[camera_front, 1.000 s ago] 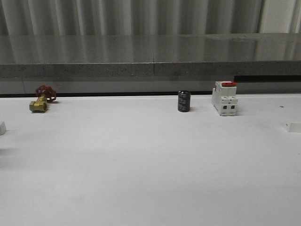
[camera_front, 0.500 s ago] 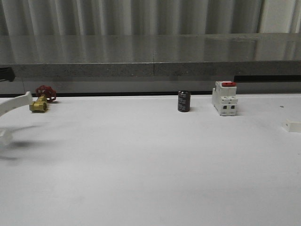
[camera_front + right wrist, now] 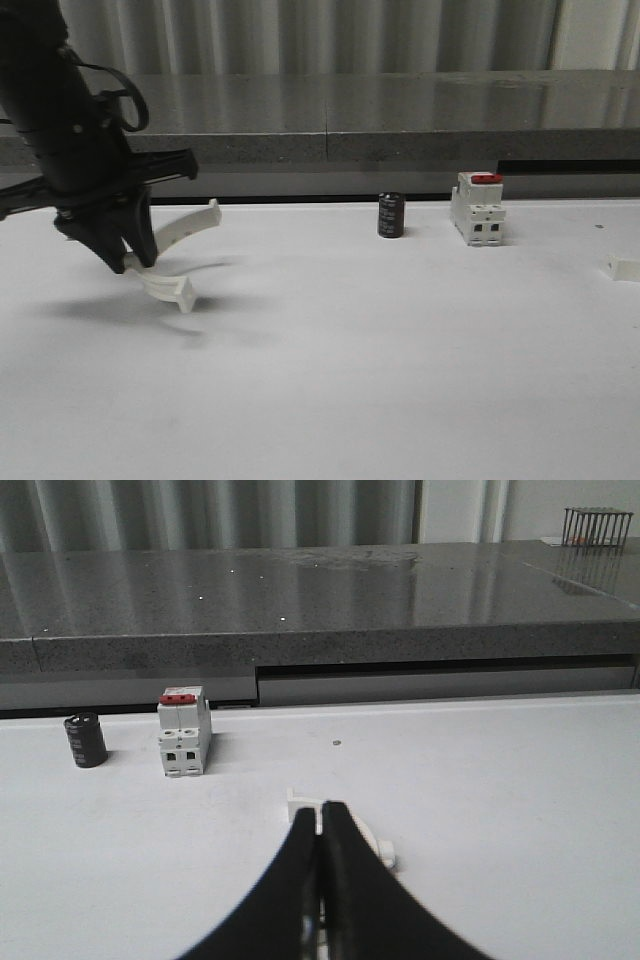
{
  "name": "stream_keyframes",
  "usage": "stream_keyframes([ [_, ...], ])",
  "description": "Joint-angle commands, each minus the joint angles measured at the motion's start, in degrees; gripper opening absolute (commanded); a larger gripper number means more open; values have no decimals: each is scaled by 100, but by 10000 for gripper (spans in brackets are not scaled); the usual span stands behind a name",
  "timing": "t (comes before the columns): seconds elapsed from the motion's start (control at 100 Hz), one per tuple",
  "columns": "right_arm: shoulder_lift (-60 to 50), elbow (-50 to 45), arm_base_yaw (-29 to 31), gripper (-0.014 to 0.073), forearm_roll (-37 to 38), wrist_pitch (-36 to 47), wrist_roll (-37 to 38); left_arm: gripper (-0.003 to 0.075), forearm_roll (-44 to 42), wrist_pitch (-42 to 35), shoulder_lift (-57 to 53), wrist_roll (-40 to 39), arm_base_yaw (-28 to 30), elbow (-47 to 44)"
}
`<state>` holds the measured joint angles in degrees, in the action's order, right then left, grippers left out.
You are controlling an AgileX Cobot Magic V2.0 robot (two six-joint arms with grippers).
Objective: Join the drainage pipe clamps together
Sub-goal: 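Grasp the white clamp half with the left gripper and carry it forward, then set the clamp half on the table, open and lift the left gripper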
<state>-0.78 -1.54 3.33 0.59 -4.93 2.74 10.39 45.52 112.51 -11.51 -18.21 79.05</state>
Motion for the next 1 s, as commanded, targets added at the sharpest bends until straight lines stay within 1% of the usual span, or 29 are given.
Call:
stream_keyframes([
  [0.0, -91, 92, 34, -65, -11, 493, -44, -21, 203, -179, -153, -74, -225, 294],
  [0.14, -91, 92, 34, -65, -11, 493, -44, -20, 283, -191, 13, -150, -409, 406],
  [0.26, -91, 92, 34, -65, -11, 493, -44, -18, 356, -168, 72, -163, -449, 406],
  [0.33, -91, 92, 34, -65, -11, 493, -44, 11, 392, -168, 83, -163, -449, 406],
  [0.4, -91, 92, 34, -65, -11, 493, -44, 82, 394, -156, 83, -163, -449, 406],
  [0.47, -91, 92, 34, -65, -11, 493, -44, 180, 394, -149, 83, -163, -449, 406],
  [0.52, -91, 92, 34, -65, -11, 493, -44, 271, 394, -149, 83, -163, -449, 406],
  [0.57, -91, 92, 34, -65, -11, 493, -44, 343, 394, -149, 83, -163, -449, 406],
  [0.59, -91, 92, 34, -65, -11, 493, -44, 365, 394, -149, 83, -163, -449, 406],
  [0.64, -91, 92, 34, -65, -11, 493, -44, 390, 394, -149, 83, -163, -449, 406],
  [0.77, -91, 92, 34, -65, -11, 493, -44, 384, 382, -149, -18, -163, -449, 415],
  [0.86, -91, 92, 34, -65, -11, 493, -44, 376, 202, -120, -194, -152, -449, 415],
  [0.91, -91, 92, 34, -65, -11, 493, -44, 337, 37, -30, -331, -152, -449, 415],
  [0.98, -91, 92, 34, -65, -11, 493, -44, 235, -182, 154, -553, -114, -437, 415],
  [0.99, -91, 92, 34, -65, -11, 493, -44, 209, -194, 170, -574, -95, -426, 415],
])
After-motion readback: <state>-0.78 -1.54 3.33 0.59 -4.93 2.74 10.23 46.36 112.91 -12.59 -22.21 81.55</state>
